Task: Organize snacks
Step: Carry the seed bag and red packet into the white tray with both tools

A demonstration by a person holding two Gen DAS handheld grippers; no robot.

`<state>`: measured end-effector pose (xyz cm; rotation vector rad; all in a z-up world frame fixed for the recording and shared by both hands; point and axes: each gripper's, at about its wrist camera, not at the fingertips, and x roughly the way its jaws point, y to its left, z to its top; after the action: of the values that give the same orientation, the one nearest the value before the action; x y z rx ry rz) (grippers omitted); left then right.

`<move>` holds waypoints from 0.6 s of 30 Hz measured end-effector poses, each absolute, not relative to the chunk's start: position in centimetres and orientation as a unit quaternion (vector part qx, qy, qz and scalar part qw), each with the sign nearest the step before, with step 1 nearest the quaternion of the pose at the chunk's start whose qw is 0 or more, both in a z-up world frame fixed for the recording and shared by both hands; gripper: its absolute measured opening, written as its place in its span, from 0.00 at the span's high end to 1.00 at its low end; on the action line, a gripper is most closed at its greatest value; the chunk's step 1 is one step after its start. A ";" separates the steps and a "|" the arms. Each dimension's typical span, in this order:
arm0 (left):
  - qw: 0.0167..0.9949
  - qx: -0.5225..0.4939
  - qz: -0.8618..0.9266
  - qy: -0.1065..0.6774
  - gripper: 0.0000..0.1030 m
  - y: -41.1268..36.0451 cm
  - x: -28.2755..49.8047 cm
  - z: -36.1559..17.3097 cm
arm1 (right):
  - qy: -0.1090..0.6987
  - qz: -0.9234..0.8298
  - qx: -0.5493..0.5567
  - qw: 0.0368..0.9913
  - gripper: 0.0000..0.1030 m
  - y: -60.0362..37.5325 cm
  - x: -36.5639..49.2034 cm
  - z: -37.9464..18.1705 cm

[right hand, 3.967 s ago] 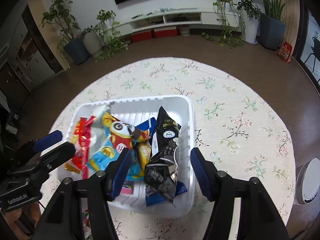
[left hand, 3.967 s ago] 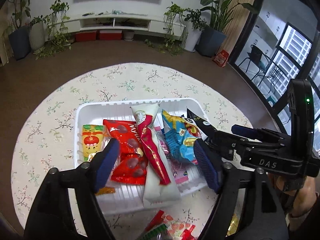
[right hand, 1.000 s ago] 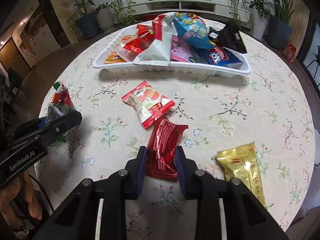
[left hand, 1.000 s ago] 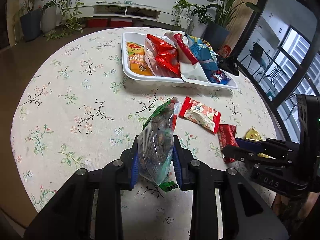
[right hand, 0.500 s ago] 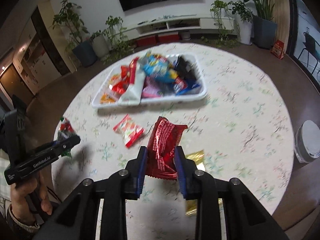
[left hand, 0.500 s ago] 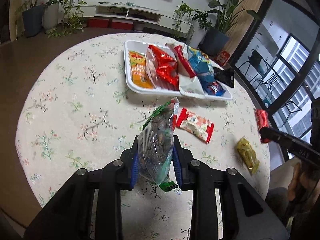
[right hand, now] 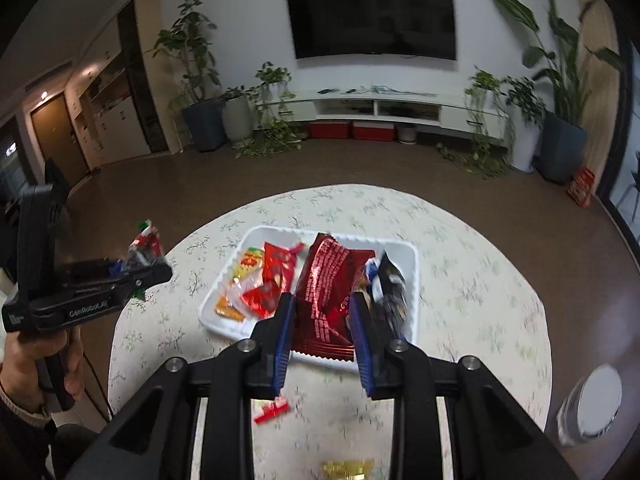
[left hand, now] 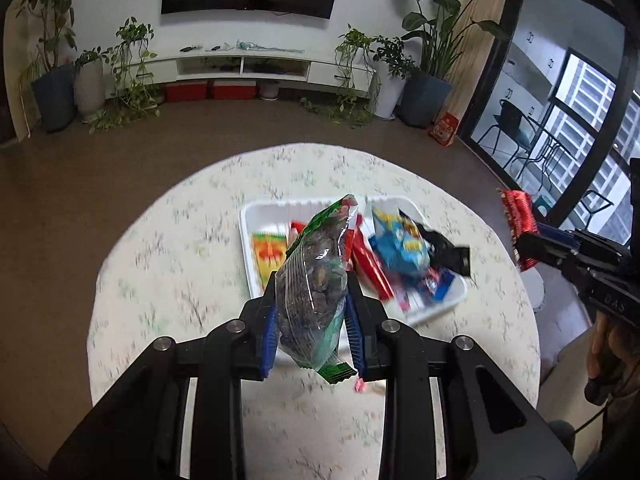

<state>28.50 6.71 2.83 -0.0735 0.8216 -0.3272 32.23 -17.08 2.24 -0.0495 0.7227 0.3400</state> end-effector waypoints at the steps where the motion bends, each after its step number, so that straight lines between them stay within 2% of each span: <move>1: 0.902 -0.033 -0.160 0.400 0.74 6.5 29.6 3.0 | 0.357 0.173 -0.029 0.917 0.71 -16.5 33.4 2.2; 9: 0.877 0.004 -0.170 0.449 0.74 4.2 36.4 -0.4 | 0.395 0.168 -0.062 0.901 0.71 -16.1 40.4 0.0; 18: 0.860 0.015 -0.169 0.481 0.74 3.1 38.9 -5.9 | 0.442 0.141 -0.076 0.883 0.70 -18.1 44.9 -4.4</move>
<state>38.86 3.13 -5.91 0.0314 1.0103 -0.3552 44.90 -18.06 -4.39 -0.1582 0.9204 0.2940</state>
